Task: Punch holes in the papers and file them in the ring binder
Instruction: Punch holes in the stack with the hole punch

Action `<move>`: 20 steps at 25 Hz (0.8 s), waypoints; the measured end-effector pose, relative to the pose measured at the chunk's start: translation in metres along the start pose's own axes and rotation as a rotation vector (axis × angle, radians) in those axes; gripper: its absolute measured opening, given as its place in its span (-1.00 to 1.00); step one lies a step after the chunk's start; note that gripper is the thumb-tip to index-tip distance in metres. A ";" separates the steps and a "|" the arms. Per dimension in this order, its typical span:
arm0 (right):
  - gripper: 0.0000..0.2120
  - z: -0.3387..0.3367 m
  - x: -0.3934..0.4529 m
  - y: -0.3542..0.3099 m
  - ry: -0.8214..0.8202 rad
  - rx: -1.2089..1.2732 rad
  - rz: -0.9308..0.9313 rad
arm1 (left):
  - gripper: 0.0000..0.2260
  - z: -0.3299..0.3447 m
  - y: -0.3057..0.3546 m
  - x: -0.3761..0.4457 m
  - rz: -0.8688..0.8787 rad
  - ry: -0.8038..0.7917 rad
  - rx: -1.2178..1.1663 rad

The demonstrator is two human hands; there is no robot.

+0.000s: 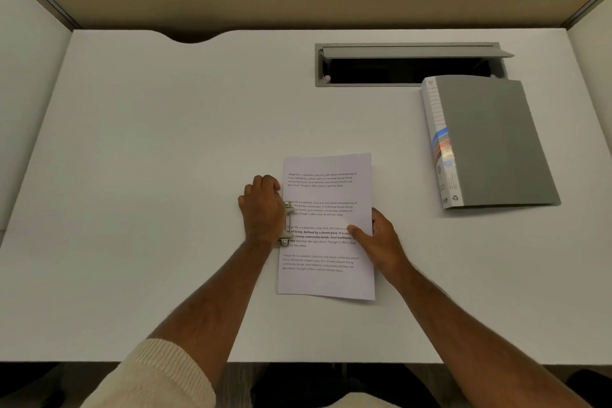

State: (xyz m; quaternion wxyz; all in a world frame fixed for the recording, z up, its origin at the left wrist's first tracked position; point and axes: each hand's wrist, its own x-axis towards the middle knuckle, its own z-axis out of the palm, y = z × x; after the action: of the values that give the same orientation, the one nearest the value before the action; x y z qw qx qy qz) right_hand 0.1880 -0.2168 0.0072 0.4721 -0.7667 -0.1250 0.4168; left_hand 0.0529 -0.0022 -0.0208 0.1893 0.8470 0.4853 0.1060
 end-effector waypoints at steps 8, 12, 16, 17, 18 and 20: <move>-0.63 -0.003 -0.001 -0.001 -0.027 -0.007 -0.003 | -0.91 -0.016 0.006 -0.004 -0.210 -0.117 -0.331; -0.61 -0.004 -0.003 -0.002 -0.050 0.004 -0.009 | -0.86 -0.023 -0.003 -0.028 -0.364 -0.138 -0.571; -0.61 -0.007 -0.004 -0.003 -0.042 -0.021 -0.015 | -0.82 -0.038 -0.003 -0.052 -0.412 -0.088 -0.597; -0.62 -0.008 -0.004 -0.003 -0.034 -0.025 -0.010 | -0.83 -0.041 -0.002 -0.056 -0.420 -0.112 -0.592; -0.64 -0.009 -0.005 -0.004 -0.028 -0.028 -0.010 | -0.84 -0.043 -0.002 -0.059 -0.426 -0.143 -0.589; -0.67 -0.011 -0.006 -0.006 -0.020 -0.037 -0.012 | -0.86 -0.046 -0.002 -0.063 -0.444 -0.202 -0.601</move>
State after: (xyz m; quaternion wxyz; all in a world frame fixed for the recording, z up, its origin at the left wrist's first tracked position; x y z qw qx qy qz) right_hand 0.1939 -0.2239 0.0172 0.4591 -0.7703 -0.1417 0.4192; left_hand 0.0027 -0.0460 0.0204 0.4945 0.6341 0.5831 0.1158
